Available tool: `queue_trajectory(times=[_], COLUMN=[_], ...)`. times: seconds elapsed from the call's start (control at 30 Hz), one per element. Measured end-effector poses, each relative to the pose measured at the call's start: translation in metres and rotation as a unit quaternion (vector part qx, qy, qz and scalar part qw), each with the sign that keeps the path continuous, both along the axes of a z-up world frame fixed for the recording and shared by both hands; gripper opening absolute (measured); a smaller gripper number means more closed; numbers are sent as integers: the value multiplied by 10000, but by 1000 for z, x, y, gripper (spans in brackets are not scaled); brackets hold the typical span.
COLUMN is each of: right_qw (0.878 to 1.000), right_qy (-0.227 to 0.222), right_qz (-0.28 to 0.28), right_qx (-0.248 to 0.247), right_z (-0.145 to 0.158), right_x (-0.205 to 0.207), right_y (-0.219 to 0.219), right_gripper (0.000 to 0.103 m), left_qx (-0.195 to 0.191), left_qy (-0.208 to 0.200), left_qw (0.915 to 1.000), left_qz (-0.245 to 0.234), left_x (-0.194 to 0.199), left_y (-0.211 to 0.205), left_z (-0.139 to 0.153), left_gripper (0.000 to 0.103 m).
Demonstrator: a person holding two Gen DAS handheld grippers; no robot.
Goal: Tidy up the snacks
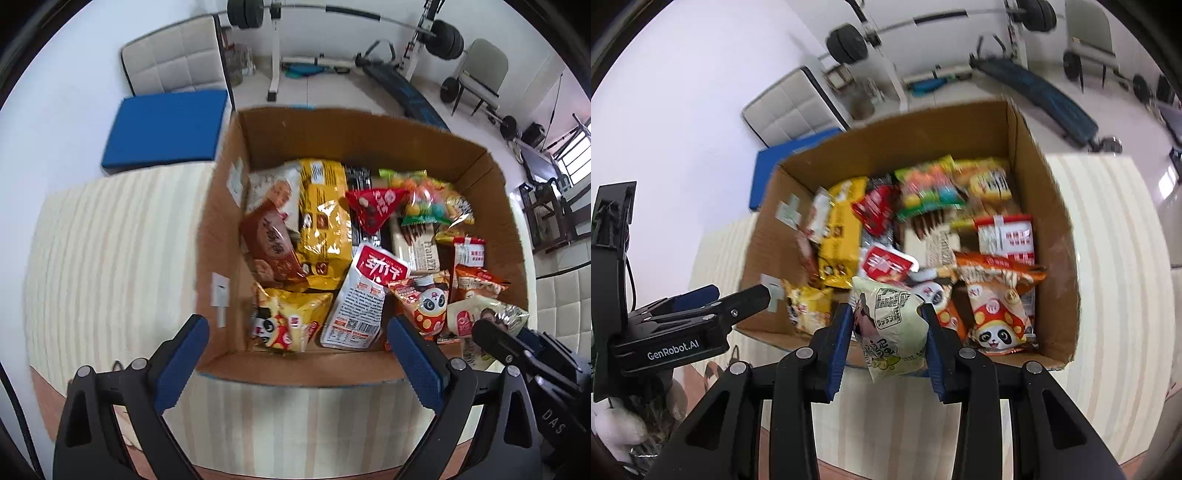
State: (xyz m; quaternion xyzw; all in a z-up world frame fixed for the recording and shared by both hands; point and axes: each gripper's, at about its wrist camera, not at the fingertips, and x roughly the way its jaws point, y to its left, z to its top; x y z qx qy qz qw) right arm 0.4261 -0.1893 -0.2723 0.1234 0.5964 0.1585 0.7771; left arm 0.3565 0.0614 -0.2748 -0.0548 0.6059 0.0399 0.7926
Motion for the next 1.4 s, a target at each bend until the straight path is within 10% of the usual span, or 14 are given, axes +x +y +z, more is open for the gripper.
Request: queue_trajectory(times=[0.43, 0.57, 0.8, 1.4], right_qw=[9979, 9958, 9937, 9908], right_qy=[470, 599, 523, -223], right_qz=[-89, -104, -250, -416], right_qx=[-432, -691, -956, -1267], right_z=[-42, -40, -23, 65], right_x=[6, 8, 8, -34], right_y=[-4, -2, -7, -22], right_gripper=[40, 55, 90, 92], left_qx=[-85, -62, -60, 108], left_qy=[389, 343, 208, -489], left_qw=[9992, 9993, 9997, 9986], left_qz=[-92, -121, -97, -139], left_x=[7, 5, 2, -55], left_y=[-13, -15, -14, -24], left_z=[-35, -30, -15, 64], left_gripper=[99, 99, 99, 99])
